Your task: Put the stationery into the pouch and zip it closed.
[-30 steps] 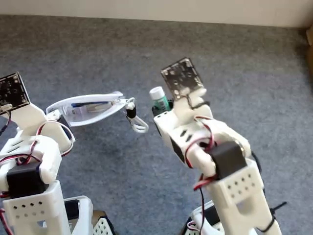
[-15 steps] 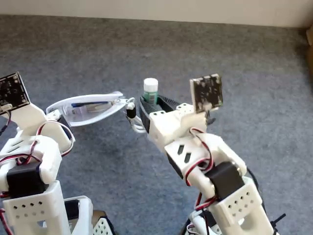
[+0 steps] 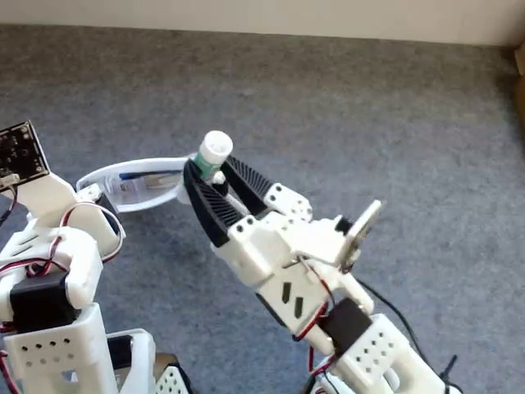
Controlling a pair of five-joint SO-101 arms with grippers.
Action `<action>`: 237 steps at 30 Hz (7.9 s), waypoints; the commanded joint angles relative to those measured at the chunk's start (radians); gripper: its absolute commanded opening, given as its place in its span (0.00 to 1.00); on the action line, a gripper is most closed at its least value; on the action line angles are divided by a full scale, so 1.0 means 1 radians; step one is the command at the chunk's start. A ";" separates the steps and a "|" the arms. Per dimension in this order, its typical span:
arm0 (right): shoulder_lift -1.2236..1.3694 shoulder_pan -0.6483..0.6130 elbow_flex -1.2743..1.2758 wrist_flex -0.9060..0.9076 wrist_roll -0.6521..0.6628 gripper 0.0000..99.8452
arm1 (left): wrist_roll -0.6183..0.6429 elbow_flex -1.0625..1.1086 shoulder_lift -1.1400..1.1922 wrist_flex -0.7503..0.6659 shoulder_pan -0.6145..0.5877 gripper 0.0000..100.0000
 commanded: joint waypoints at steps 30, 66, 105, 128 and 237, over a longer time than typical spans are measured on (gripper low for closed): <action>0.710 -0.056 -0.077 -0.463 0.118 0.14 | 0.009 -0.005 -0.002 -0.020 -0.013 0.01; 0.088 0.147 0.114 0.186 0.132 0.17 | 0.008 -0.004 -0.002 -0.021 -0.015 0.01; 0.489 0.125 0.085 -0.073 0.137 0.17 | 0.008 -0.004 -0.002 -0.020 -0.015 0.01; 0.479 0.096 0.085 -0.077 0.273 0.00 | 0.008 -0.004 -0.002 -0.020 -0.015 0.01; -0.429 0.038 0.289 0.989 0.430 0.01 | -0.532 0.120 -0.004 -0.100 0.636 0.22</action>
